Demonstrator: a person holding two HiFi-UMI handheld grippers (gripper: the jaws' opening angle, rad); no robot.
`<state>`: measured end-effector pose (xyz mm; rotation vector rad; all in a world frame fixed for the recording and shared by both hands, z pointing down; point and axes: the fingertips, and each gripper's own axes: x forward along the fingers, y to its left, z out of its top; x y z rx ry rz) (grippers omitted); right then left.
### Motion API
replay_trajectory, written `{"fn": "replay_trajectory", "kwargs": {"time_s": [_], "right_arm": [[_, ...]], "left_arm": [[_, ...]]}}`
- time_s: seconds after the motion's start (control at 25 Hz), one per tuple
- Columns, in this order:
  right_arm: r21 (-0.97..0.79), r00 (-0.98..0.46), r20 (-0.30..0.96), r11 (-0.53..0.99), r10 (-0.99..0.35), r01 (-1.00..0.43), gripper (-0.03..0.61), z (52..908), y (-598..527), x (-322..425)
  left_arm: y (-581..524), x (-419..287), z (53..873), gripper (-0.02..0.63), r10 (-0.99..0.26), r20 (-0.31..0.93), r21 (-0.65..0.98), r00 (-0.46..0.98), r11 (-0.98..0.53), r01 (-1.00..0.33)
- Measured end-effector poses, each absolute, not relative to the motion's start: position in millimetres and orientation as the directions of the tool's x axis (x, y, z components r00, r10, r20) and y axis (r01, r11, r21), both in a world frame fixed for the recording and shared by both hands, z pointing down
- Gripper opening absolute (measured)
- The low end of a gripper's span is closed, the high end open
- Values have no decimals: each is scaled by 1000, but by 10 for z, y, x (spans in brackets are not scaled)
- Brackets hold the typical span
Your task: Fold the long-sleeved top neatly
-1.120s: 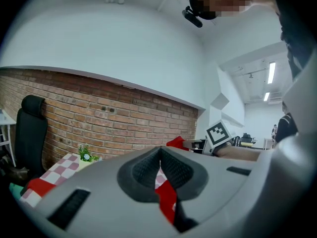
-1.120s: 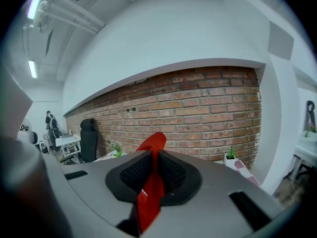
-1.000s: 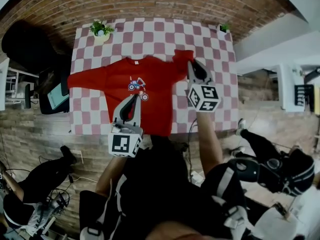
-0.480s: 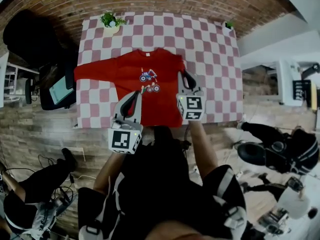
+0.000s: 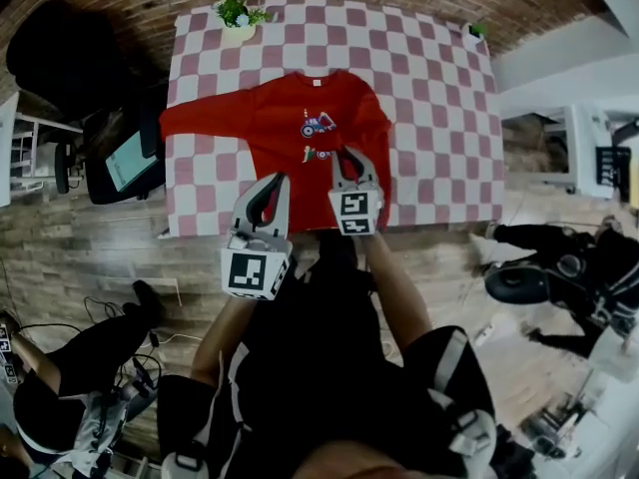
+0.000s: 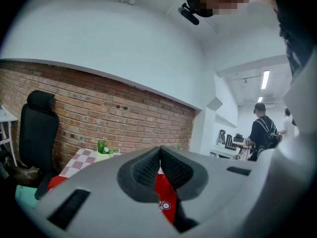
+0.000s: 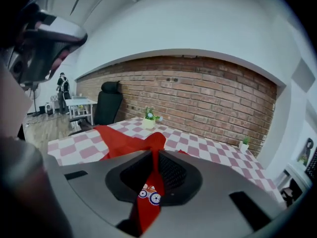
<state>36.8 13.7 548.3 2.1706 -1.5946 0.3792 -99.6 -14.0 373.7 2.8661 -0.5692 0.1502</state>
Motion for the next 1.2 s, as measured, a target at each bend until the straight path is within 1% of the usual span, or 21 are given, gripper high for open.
{"fn": "replay_trajectory", "kwargs": {"time_s": [0.4,0.68,1.2], "right_arm": [[219,311,538,-226,-784,-949,41,6124,114,-201],[251,283,608,-159,-742,-955,41,6539,182,-468],[236,197,733,-29,-651,-971,41,7094,326,-781]], "left_arm": [[-296,-1402,3965,8,-364,165,202,917,-897,-393],[-343,-1569,4088,8,-351,172,207,920,-901,-382],[-383,-1690,4286,8,-341,209,238,916,-891,-386]]}}
